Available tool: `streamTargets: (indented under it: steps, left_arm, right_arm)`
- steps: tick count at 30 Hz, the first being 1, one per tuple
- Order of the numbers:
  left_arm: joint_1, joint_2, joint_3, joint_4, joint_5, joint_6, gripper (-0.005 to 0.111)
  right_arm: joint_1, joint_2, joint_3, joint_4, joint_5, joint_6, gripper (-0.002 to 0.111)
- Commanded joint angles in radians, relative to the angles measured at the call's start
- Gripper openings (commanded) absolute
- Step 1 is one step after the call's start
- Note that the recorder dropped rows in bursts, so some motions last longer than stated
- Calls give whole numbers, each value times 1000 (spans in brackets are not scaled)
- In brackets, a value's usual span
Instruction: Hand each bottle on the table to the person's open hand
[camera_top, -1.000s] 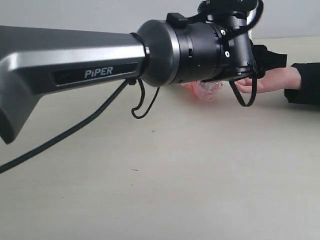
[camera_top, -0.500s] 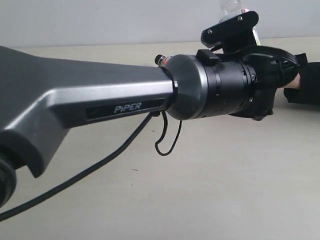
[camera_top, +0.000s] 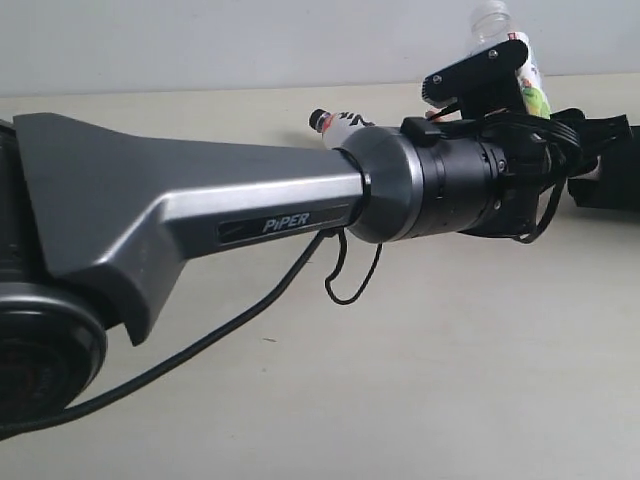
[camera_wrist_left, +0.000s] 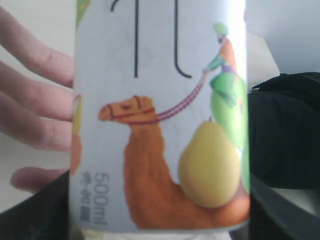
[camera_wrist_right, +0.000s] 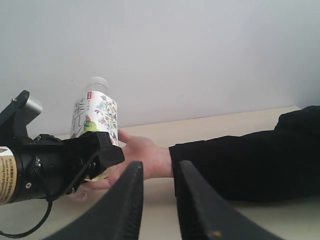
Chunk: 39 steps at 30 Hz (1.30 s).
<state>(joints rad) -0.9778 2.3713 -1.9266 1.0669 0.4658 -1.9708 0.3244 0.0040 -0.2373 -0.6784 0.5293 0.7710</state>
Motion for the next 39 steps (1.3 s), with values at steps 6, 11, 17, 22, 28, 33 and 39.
streamTargets:
  steps: [6, 11, 17, 22, 28, 33, 39]
  left_arm:
    - [3, 43, -10, 1, -12, 0, 23]
    - [3, 43, -10, 1, -12, 0, 43]
    - [3, 43, -10, -33, -12, 0, 64]
    - [3, 43, -10, -37, -12, 0, 72]
    - [3, 43, -10, -56, -12, 2, 81]
    - [3, 14, -10, -57, -12, 13, 81]
    - [1, -93, -10, -287, 54, 330, 81]
  right_arm:
    - [2, -4, 1, -1, -5, -3, 25]
    - [2, -4, 1, -1, -5, -1, 25]
    - [2, -4, 1, -1, -5, -3, 25]
    - [2, -4, 1, -1, -5, -3, 25]
    - [2, -4, 1, -1, -5, -5, 25]
    - [2, -4, 1, -1, -5, -2, 25]
    - [2, -4, 1, -1, -2, -2, 25]
